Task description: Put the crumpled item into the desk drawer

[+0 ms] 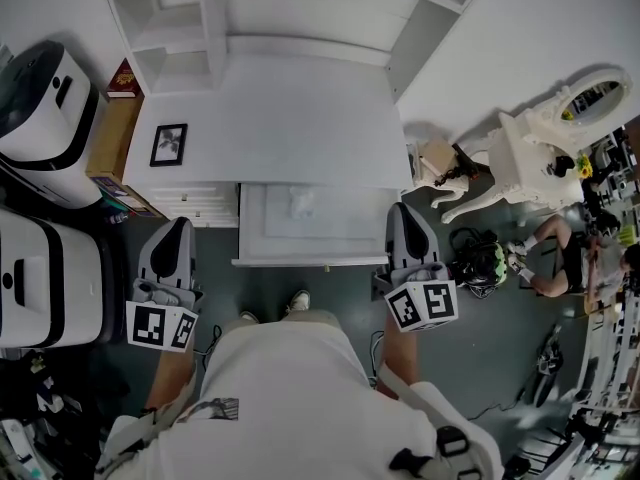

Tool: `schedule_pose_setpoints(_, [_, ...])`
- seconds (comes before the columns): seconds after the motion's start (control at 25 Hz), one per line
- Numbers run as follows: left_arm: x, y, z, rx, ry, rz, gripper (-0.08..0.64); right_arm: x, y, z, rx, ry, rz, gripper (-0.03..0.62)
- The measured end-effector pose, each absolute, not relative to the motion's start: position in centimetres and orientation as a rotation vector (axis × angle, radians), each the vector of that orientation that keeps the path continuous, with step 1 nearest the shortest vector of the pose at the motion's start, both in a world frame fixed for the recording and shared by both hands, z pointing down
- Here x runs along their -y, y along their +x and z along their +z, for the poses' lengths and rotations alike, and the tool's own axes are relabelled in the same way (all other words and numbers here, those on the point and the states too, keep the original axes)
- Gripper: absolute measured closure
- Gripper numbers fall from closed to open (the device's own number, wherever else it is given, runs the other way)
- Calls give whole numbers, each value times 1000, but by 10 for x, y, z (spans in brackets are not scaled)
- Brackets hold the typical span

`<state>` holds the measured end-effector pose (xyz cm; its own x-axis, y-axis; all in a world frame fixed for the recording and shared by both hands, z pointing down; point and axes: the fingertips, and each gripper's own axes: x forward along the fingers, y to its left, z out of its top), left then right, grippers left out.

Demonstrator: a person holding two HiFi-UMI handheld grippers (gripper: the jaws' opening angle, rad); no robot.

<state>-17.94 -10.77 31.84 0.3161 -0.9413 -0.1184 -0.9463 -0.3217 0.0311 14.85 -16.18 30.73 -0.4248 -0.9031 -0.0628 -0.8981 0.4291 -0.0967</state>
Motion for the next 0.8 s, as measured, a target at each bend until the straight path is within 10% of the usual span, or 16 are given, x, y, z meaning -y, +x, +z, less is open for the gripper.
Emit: schedule_pose_setpoints(0.8, [125,-174,319,-1766,-2541,192,541,171,149,309,-2553,-1637,-87,581])
